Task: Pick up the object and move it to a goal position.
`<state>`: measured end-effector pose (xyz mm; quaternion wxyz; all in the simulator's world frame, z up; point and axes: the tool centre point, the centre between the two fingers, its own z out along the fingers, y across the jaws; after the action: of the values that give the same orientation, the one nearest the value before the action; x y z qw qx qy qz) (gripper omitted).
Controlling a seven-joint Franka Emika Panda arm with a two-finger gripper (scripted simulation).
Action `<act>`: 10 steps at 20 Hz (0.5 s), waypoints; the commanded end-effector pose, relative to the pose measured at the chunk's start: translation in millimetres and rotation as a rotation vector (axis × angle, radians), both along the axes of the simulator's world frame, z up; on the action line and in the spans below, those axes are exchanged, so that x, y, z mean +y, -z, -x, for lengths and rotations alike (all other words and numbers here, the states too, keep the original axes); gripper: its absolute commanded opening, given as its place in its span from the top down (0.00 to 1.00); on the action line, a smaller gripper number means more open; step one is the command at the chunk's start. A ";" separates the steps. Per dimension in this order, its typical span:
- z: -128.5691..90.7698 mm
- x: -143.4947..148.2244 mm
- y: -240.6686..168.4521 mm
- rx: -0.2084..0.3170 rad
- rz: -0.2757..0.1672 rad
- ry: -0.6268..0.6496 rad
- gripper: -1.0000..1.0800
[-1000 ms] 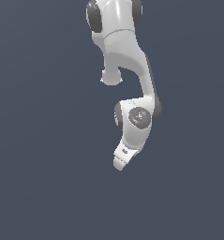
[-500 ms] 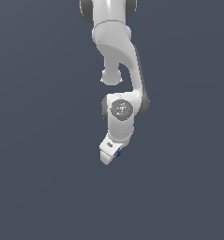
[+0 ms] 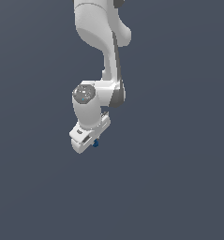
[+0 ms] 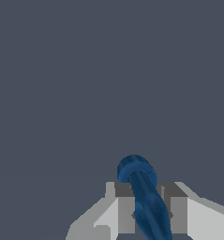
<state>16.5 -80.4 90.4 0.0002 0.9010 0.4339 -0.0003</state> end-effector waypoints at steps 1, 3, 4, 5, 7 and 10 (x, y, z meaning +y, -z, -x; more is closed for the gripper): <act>9.3 -28.2 -8.2 0.000 0.000 0.000 1.00; 15.7 -49.4 -14.2 0.000 0.000 0.000 1.00; 18.6 -59.3 -17.1 0.000 -0.001 -0.001 1.00; 21.2 -68.6 -19.8 0.000 -0.001 -0.001 1.00; 25.9 -85.2 -24.5 0.000 -0.001 -0.001 1.00; 31.1 -104.9 -30.1 0.000 -0.001 -0.001 1.00</act>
<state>-11.7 -176.0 117.5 0.0002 0.9013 0.4332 0.0000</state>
